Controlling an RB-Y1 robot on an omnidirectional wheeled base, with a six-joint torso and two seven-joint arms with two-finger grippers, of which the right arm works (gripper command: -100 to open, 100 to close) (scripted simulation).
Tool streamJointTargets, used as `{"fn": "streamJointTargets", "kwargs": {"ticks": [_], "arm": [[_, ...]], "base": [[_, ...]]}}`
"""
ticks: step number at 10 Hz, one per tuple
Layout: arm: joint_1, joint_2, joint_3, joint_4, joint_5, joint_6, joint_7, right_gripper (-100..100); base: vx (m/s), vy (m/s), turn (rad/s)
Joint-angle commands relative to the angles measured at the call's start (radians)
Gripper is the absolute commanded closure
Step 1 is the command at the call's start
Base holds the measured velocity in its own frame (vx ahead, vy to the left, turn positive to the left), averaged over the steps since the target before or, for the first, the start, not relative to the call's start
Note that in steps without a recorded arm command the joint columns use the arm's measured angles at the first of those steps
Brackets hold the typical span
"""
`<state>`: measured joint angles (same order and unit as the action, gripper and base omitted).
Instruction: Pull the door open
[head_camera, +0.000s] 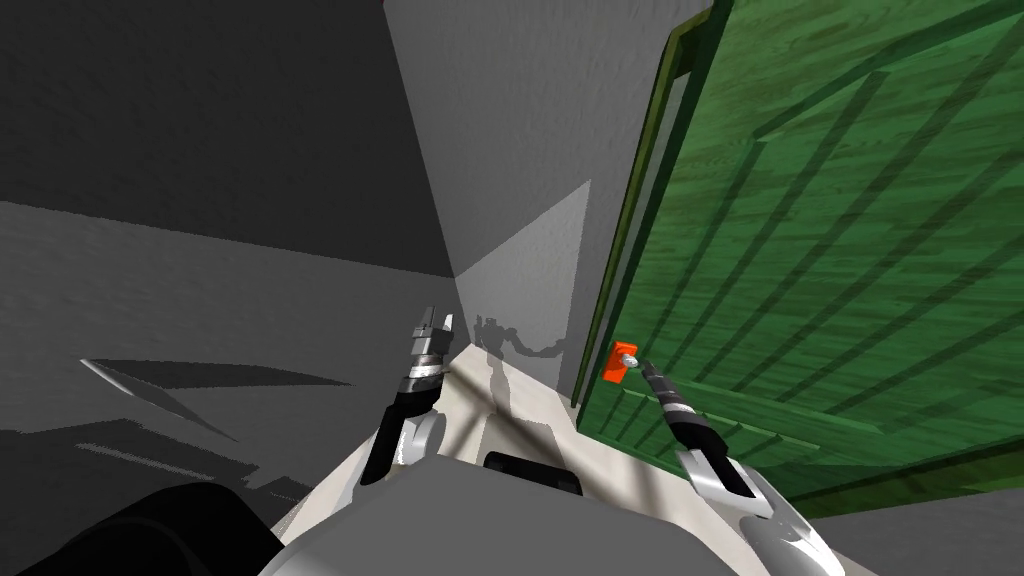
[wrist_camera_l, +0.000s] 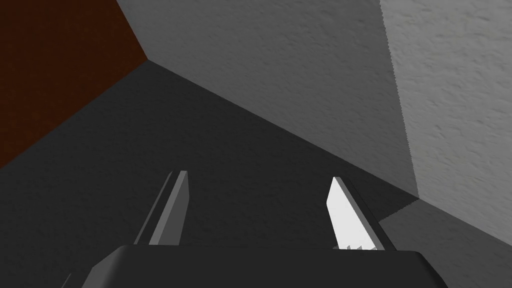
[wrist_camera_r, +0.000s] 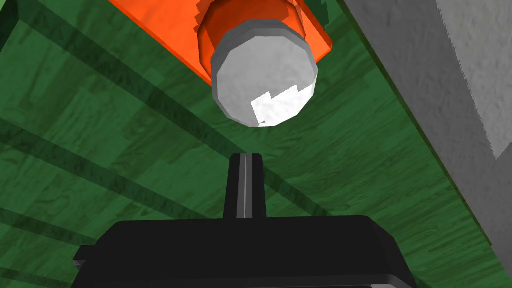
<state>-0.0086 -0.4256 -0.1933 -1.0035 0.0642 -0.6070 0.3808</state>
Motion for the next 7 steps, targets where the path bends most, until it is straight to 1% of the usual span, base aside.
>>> {"fn": "streamJointTargets", "kwargs": {"ticks": [1,5,6,7], "arm": [[0.013,-0.007,-0.007,-0.003,0.018,-0.003,0.04,-100],[0.054,-0.03,-0.031,-0.006,0.076,-0.018,0.159,-100],[0.054,-0.03,-0.031,-0.006,0.076,-0.018,0.166,-100],[0.065,-0.036,-0.038,-0.007,0.092,-0.021,0.201,-100]], "base": [[0.005,0.102,-0.035],[-0.013,0.094,-0.053],[-0.022,0.06,-0.024],[-0.034,0.059,-0.032]]}}
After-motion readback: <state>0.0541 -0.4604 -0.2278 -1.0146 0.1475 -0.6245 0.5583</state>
